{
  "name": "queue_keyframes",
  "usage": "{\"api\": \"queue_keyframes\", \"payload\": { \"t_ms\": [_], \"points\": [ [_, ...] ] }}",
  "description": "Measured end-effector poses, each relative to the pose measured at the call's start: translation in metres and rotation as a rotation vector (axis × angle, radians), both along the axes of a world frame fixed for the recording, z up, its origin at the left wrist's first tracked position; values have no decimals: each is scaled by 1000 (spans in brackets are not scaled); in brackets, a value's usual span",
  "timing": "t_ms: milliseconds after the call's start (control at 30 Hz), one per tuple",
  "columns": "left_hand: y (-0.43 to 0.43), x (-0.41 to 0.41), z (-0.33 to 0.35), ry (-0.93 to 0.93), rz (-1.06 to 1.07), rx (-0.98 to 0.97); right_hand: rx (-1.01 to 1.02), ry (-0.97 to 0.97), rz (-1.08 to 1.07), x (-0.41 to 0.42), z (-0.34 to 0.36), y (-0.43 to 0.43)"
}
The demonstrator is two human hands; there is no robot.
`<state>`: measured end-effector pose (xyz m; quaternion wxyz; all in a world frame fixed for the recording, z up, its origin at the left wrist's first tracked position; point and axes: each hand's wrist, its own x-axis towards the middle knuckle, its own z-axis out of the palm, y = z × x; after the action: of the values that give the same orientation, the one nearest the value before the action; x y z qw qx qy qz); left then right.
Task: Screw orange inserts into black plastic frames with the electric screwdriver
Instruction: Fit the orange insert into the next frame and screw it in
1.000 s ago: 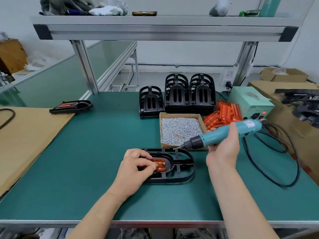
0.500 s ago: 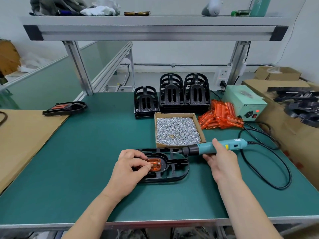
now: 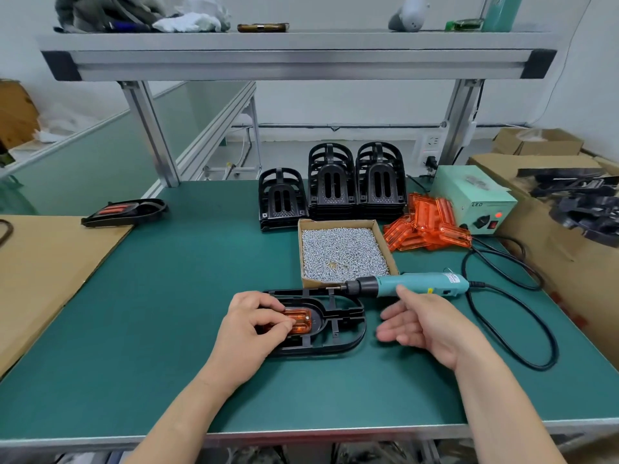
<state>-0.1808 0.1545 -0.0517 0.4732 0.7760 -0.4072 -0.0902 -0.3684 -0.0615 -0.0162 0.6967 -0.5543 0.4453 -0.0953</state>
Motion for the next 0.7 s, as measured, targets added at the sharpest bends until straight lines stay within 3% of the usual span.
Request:
{"api": "queue_keyframes", "payload": {
  "t_ms": [167, 267, 367, 500, 700],
  "points": [
    [1, 1, 0, -16, -3, -5, -190, 77, 58, 2, 0, 5],
    [1, 0, 2, -32, -10, -7, -398, 7, 4, 7, 10, 0],
    [1, 0, 3, -70, -22, -8, -731, -9, -19, 27, 28, -15],
    [2, -1, 6, -47, -18, -27, -1093, 333, 231, 64, 42, -36],
    [3, -2, 7, -34, -20, -37, -1190, 654, 483, 95, 37, -49]
  ]
}}
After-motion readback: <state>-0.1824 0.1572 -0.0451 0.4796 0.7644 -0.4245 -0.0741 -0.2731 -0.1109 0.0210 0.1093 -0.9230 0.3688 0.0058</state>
